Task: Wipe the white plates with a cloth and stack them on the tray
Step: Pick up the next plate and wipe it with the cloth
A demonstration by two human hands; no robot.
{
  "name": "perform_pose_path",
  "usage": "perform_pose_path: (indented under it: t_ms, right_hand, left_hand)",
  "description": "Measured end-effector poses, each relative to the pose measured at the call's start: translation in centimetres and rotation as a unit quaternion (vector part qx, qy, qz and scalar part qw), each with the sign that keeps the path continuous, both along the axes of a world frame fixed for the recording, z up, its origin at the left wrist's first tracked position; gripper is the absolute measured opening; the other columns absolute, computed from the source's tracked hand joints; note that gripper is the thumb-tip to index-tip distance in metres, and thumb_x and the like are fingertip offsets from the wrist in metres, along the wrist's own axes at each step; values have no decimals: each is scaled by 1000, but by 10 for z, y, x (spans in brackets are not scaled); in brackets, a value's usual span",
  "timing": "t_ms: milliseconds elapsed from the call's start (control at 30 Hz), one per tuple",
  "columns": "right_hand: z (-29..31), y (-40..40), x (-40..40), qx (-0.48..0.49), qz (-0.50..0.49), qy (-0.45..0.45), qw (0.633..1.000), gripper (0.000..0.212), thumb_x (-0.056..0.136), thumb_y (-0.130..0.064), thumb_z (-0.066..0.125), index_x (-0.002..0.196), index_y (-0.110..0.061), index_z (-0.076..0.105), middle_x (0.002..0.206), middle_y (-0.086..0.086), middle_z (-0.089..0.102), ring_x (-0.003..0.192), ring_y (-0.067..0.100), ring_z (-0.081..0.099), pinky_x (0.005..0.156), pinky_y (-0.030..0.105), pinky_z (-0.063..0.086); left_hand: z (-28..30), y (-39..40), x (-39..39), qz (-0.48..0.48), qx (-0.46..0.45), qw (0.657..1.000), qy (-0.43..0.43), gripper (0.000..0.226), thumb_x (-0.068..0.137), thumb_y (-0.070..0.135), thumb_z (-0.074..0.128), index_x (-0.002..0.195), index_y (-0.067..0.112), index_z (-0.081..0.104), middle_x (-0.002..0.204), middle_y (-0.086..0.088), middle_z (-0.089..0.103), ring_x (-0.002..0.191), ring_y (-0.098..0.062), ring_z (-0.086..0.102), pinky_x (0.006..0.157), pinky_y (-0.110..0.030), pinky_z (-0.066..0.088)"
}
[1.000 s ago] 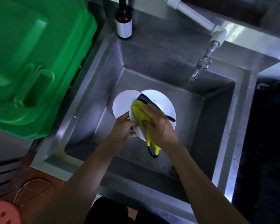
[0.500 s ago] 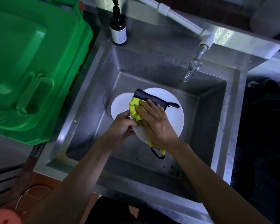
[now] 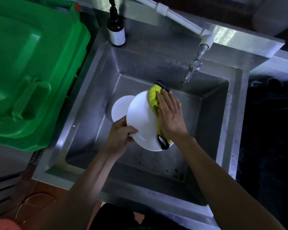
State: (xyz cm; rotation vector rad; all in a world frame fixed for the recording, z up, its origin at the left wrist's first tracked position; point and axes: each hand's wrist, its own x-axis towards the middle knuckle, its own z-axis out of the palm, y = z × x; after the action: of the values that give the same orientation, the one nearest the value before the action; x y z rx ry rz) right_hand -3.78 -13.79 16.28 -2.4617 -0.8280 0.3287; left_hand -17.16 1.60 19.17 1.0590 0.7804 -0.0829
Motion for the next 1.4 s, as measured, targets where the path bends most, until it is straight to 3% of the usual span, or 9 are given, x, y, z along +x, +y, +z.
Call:
perform_pose_path:
  t_ms: [333,500,600,800,933,1067,1200,1400]
  right_hand:
    - [-13,-23,-32,-28,-33,75,996,57,103,-33,21,160,-23,19,168,-3,13,155,15,1,126,42,-1]
    - [-6,-16,-60,8,-46,101,994,57,102,-23,30,159,-20,23,167,0,18,155,18,8,126,44,5]
    - [2,-9,-76,34,-53,121,991,55,105,-18,33,159,-19,23,167,0,17,155,18,8,126,44,6]
    - [19,8,-97,80,-48,156,983,53,108,-18,36,159,-22,24,167,-3,16,155,15,4,126,41,4]
    - [23,7,-103,91,-38,156,983,51,109,-21,34,159,-24,24,167,-5,16,155,13,3,126,37,2]
    - [17,-13,-104,60,-6,117,991,51,109,-27,32,159,-27,22,167,-7,14,155,12,0,124,34,-4]
    - [9,-28,-91,13,-6,113,993,53,109,-28,30,160,-28,15,168,-7,8,155,14,-4,125,37,-5]
    - [4,-36,-56,-35,11,105,994,56,108,-35,19,161,-30,0,168,-10,-8,152,8,-17,119,27,-21]
  left_hand:
    - [-2,-9,1,61,15,998,25,49,67,7,60,107,29,76,112,-2,76,101,-28,71,66,-38,59]
    - [-3,-9,6,96,7,995,22,50,66,5,63,111,24,74,114,-9,75,100,-30,72,69,-40,58]
    - [-1,-10,10,104,7,994,19,44,68,3,63,104,25,77,108,-11,76,96,-30,73,68,-39,59]
    - [4,-15,15,105,10,994,18,42,64,3,63,101,16,76,91,-13,71,82,-28,68,61,-34,56]
    - [8,-16,13,120,6,993,13,43,66,2,61,106,12,74,94,-18,65,85,-32,63,69,-37,55]
    - [9,-17,9,138,9,990,11,44,80,-8,57,115,12,73,110,-24,69,94,-36,66,80,-49,52]
    - [10,-18,7,132,9,991,17,48,68,2,62,112,16,73,111,-16,71,98,-35,67,87,-54,54]
    - [8,-12,-1,87,21,996,12,42,67,6,64,100,28,78,104,-3,77,89,-22,74,71,-42,62]
